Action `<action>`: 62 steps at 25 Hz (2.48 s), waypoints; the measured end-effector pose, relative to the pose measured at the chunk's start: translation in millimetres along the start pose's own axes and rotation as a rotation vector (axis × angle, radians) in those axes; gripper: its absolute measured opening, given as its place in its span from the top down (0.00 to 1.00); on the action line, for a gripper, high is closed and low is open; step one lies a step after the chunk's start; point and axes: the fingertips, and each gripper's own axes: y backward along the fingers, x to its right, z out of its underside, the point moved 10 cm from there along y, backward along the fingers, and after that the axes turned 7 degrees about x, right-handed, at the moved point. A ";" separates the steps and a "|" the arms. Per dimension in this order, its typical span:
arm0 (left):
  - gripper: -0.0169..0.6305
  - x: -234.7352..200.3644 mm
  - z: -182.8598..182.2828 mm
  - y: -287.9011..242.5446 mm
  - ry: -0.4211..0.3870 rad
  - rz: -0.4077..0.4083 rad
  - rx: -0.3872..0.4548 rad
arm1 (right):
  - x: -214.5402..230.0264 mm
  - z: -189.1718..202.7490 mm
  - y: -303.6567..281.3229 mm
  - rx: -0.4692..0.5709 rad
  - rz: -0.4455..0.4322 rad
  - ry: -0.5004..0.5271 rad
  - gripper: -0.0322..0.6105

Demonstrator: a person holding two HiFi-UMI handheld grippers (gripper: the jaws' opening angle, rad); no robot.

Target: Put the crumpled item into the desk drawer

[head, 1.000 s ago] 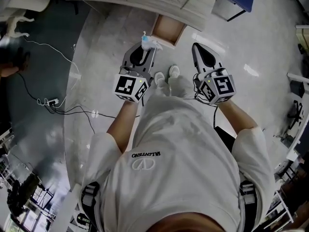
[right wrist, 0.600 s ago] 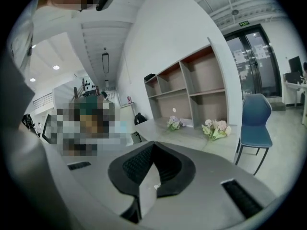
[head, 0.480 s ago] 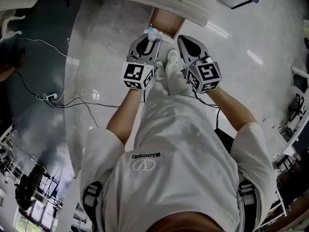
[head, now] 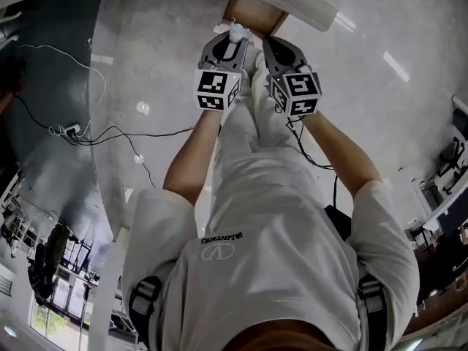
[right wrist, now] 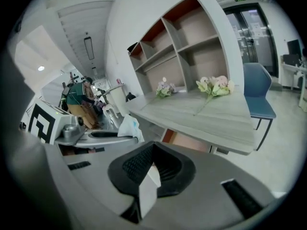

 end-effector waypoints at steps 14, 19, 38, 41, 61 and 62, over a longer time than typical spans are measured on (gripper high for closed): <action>0.85 -28.7 99.8 -72.7 0.051 -0.038 -0.117 | 42.5 81.5 -75.2 -0.056 0.039 -0.062 0.95; 0.85 -32.9 120.8 -85.7 0.068 -0.054 -0.138 | 53.5 101.0 -86.7 -0.069 0.053 -0.062 0.95; 0.85 -63.2 161.9 -107.5 0.121 -0.142 -0.222 | 58.9 136.5 -129.3 -0.084 0.102 -0.070 0.95; 0.85 -61.9 162.9 -111.3 0.121 -0.141 -0.226 | 61.8 137.4 -131.4 -0.082 0.108 -0.077 0.95; 0.84 -61.1 175.1 -119.5 0.162 -0.153 -0.264 | 70.1 146.0 -137.3 -0.077 0.146 -0.121 0.95; 0.84 -61.2 175.5 -120.3 0.165 -0.155 -0.267 | 70.7 145.9 -137.8 -0.078 0.147 -0.122 0.95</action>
